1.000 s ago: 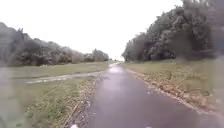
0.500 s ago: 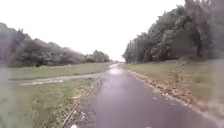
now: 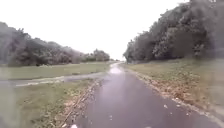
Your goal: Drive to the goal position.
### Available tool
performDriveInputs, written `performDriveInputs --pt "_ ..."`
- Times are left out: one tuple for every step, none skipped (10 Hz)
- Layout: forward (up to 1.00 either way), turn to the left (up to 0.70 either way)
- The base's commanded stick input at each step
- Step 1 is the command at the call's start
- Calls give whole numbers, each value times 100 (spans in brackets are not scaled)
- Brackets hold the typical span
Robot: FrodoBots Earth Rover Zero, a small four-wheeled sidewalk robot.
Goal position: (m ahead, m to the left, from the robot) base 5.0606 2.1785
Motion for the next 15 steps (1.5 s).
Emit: performDriveInputs --pt "70 0" --pt "70 0" --pt "70 0" --pt "70 0" --pt "70 0" --pt "70 0" --pt "70 0" --pt "70 0" --pt "70 0" --pt "70 0" --pt "70 0" --pt "70 0" --pt "70 0" --pt "70 0" --pt "70 0"
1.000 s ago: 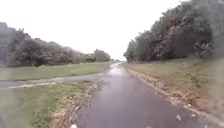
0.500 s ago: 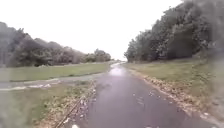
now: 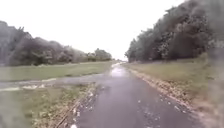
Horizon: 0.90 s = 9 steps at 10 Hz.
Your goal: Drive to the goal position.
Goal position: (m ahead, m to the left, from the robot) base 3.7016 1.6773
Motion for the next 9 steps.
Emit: performDriveInputs --pt "70 0" --pt "70 0" --pt "70 26" --pt "70 32" --pt "70 35" --pt "70 35" --pt "70 35" --pt "70 35" --pt "70 35"
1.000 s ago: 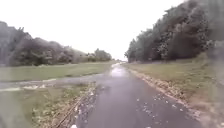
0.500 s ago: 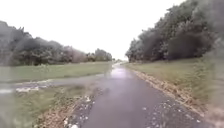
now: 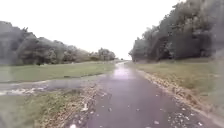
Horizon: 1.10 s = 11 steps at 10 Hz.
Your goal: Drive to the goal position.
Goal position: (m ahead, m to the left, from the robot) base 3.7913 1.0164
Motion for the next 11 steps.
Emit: performDriveInputs --pt "70 35" --pt "70 35" --pt "70 35" --pt "70 35" --pt "70 35" --pt "70 35" --pt "70 35" --pt "70 35" --pt "70 35" --pt "70 35" --pt "70 35"
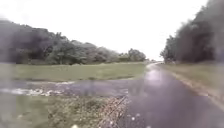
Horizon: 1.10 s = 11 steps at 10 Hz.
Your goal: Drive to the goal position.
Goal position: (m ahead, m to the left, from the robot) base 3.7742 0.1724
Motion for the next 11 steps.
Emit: performDriveInputs --pt "70 35" --pt "70 35" --pt "70 35" --pt "70 35" --pt "70 35" --pt "70 35" --pt "70 35" --pt "70 35" --pt "70 35" --pt "70 35" --pt "70 35"
